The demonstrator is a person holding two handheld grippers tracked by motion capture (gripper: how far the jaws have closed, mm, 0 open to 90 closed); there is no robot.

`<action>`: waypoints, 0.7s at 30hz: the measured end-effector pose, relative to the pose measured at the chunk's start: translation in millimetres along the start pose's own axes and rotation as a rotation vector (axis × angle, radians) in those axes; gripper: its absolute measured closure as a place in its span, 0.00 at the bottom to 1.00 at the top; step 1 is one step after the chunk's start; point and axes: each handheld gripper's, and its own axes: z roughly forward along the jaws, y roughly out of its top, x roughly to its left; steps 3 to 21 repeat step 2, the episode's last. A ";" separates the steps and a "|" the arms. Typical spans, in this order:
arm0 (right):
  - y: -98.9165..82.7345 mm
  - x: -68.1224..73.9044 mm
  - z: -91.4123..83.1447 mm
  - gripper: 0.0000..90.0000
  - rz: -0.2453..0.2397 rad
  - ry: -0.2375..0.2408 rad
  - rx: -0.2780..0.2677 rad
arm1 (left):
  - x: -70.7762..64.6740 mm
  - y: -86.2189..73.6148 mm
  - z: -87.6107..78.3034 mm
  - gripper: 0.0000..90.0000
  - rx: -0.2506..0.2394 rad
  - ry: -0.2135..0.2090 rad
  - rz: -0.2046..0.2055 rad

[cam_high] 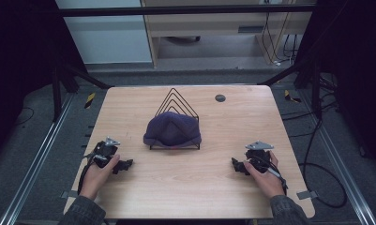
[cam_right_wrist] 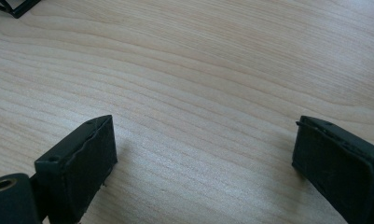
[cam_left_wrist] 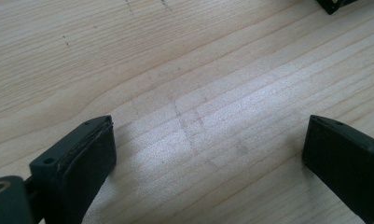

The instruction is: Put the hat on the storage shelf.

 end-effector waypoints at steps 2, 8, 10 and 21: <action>0.2 0.0 0.2 0.07 0.000 0.001 0.000 | 0.4 0.2 0.1 0.01 0.003 -0.001 0.005; 0.2 0.0 0.2 0.07 0.000 0.001 0.000 | 0.4 0.2 0.1 0.01 0.003 -0.001 0.005; 0.2 0.0 0.2 0.07 0.000 0.001 0.000 | 0.4 0.2 0.1 0.01 0.003 -0.001 0.005; 0.2 0.0 0.2 0.07 0.000 0.001 0.000 | 0.4 0.2 0.1 0.01 0.003 -0.001 0.005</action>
